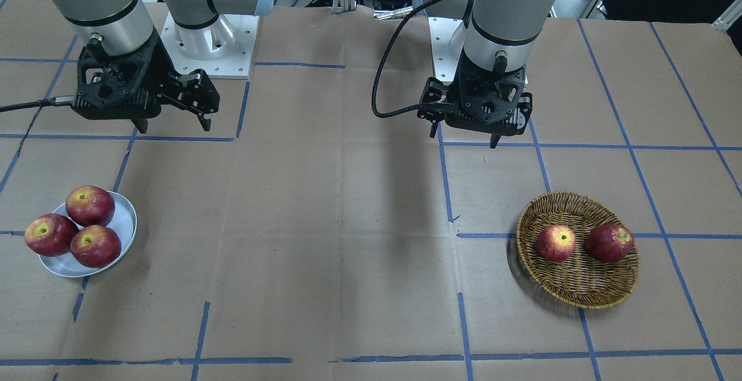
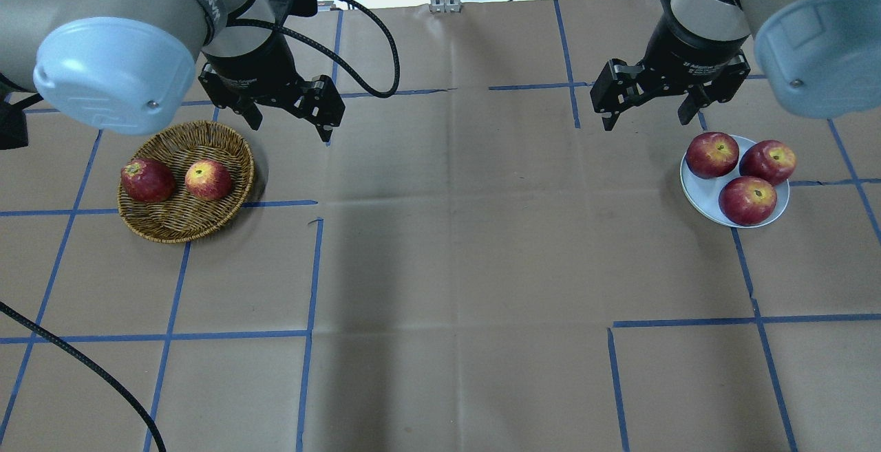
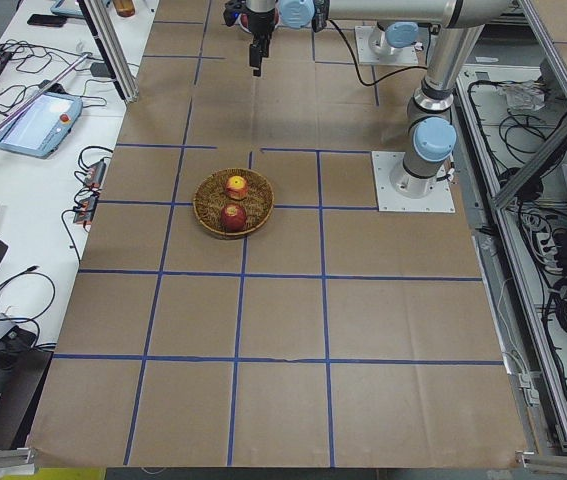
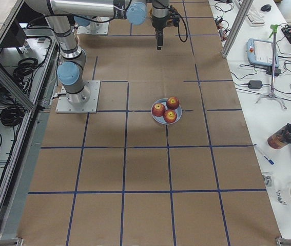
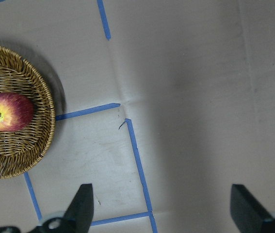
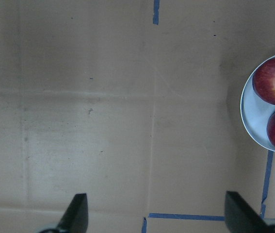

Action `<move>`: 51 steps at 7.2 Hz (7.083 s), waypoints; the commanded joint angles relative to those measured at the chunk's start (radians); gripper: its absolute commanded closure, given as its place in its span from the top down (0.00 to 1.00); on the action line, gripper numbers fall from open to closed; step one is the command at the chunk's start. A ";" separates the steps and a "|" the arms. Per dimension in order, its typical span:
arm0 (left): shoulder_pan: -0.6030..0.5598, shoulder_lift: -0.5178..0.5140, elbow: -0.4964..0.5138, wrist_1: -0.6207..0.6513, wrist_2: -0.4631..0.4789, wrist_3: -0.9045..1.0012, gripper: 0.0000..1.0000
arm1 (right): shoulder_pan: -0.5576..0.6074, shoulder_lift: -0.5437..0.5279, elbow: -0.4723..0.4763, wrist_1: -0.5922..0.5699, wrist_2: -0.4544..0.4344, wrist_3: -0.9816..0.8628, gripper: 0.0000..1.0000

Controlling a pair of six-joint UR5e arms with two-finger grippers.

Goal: Transfer apple from basket to plate

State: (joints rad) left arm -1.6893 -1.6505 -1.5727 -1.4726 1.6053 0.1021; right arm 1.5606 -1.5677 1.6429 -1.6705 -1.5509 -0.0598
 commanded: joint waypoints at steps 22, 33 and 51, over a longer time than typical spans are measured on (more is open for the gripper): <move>0.410 -0.247 -0.189 0.417 -0.004 0.530 0.99 | -0.001 0.000 0.002 0.000 0.000 0.000 1.00; 0.438 -0.342 -0.185 0.479 -0.002 0.601 0.41 | -0.001 0.000 0.003 0.000 0.002 -0.002 1.00; -0.291 -0.551 0.099 0.339 -0.033 -0.410 0.98 | -0.001 0.000 0.003 0.000 0.002 -0.002 1.00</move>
State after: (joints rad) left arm -1.9812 -2.2071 -1.4740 -1.1324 1.5727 -0.3100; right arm 1.5600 -1.5678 1.6460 -1.6705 -1.5493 -0.0613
